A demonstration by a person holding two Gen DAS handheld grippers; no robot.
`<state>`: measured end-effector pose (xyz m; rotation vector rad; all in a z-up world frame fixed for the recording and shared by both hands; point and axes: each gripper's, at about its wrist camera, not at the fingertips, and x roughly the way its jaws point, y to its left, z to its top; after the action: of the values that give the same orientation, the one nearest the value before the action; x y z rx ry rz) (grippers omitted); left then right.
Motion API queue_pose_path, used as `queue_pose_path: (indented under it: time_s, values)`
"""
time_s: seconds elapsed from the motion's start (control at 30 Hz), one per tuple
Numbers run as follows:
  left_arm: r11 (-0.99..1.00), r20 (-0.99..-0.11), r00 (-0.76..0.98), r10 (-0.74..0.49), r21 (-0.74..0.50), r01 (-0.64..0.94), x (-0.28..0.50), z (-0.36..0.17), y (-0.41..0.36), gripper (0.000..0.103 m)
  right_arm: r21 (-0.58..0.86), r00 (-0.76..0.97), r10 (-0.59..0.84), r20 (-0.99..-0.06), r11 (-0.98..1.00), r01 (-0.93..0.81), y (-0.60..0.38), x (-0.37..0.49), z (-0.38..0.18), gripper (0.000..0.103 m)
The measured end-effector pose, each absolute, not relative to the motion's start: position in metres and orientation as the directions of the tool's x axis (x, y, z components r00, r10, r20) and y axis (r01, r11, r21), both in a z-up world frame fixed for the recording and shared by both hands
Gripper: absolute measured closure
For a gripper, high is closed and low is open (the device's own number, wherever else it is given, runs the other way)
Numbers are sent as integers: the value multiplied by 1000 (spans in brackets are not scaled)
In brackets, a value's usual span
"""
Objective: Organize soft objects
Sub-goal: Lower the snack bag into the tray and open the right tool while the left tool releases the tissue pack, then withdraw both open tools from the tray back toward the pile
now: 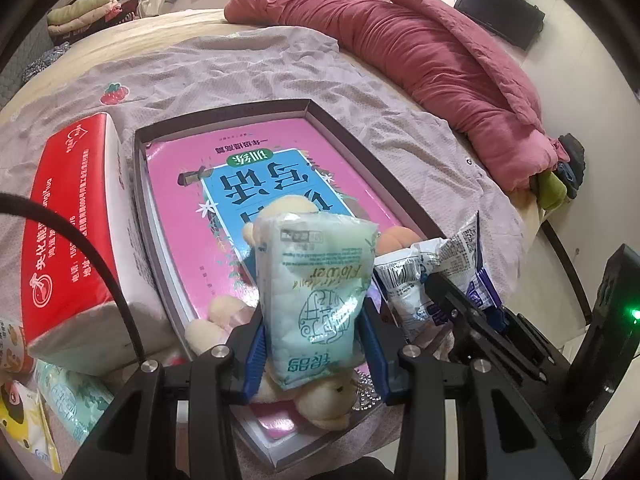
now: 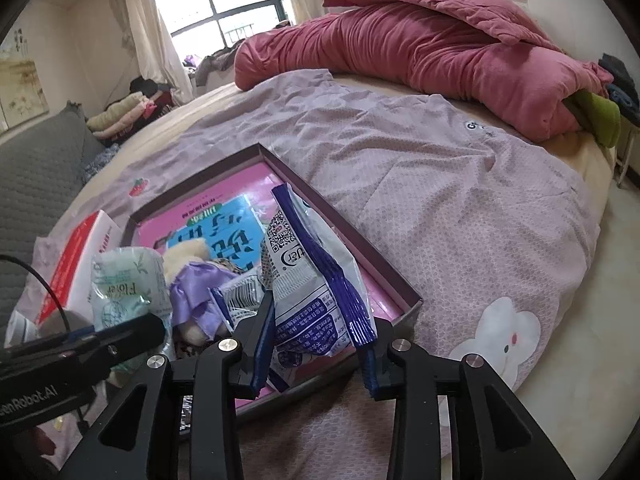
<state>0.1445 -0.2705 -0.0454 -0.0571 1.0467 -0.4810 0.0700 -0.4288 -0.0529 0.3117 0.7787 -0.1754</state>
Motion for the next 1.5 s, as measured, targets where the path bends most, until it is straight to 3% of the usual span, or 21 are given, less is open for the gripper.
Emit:
queue_pose_path:
  time_s: [0.2,0.4,0.93,1.2,1.5]
  values:
    - [897,-826,398,-399,-262,357,148,-48,-274,60,175,701,-74,-709,945,277,-428,68,-53,59]
    - [897,-831,393,-395,-255,362,151,-49,-277,60,145,711,-117,-694,944,297,-430,63,-48,47]
    - [883,-836,370,-405,-253,394,151,-49,-285,60,132,710,-196,-677,916,379,-444,55,-42,36]
    - [866,-830,350,-434,-278,415,147,-48,-290,46,129,725,-211,-655,915,382,-442,51,-36,34]
    - [867,-819,368,-440,-282,410,144,-41,-287,41,140,734,-211,-645,912,386,-444,49,-33,34]
